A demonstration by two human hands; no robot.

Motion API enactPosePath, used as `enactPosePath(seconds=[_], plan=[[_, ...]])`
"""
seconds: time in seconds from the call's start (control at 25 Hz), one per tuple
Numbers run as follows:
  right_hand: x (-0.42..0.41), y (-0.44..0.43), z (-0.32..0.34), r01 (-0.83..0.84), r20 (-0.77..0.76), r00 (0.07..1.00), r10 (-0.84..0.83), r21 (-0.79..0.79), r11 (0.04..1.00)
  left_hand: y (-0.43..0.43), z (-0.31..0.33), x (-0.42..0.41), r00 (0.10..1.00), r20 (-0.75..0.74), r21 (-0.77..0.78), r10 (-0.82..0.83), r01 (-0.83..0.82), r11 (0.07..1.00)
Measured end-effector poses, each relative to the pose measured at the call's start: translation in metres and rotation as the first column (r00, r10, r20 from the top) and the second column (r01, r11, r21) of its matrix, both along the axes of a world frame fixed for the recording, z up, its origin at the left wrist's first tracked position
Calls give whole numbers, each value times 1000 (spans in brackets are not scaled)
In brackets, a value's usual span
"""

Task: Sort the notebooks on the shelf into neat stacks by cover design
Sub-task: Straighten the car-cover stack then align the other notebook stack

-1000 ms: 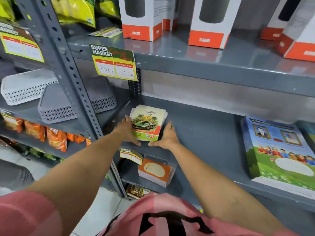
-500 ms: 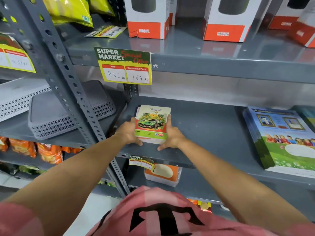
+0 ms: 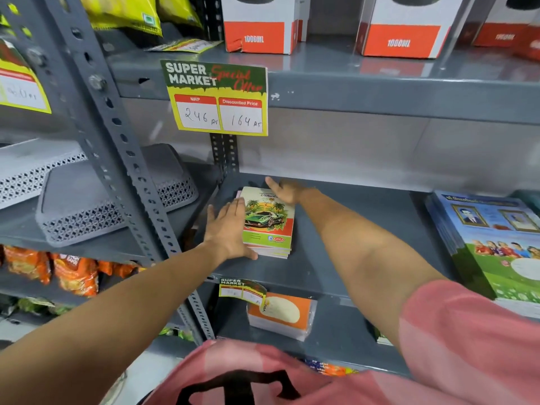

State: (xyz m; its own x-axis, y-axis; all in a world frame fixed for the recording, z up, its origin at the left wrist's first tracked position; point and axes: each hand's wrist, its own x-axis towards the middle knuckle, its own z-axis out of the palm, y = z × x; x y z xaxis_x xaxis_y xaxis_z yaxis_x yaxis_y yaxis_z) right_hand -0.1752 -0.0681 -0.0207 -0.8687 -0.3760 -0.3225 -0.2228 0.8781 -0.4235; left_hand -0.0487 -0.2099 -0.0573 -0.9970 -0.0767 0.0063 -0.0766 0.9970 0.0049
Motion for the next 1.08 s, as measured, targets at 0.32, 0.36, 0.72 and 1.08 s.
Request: enactPosePath(seconds=[0.32,0.36,0.72,1.08], plan=[[-9,-8,-3,18,-18,1000,-19,-50,999,1,-2,-6,999,26,29,33,-34,999],[-10,-8,-6,18,-21,1000,-20,-61,998,-1,-5,-7,998,30,65,54,-56,996],[39,50,-44,600,366,795,-484,-588,542,-38,1,-33,887,435,732,156,-449,513],[74,16,-61,621,596,768,-235,-603,501,-31,-13,-69,877,416,844,240,-471,257]])
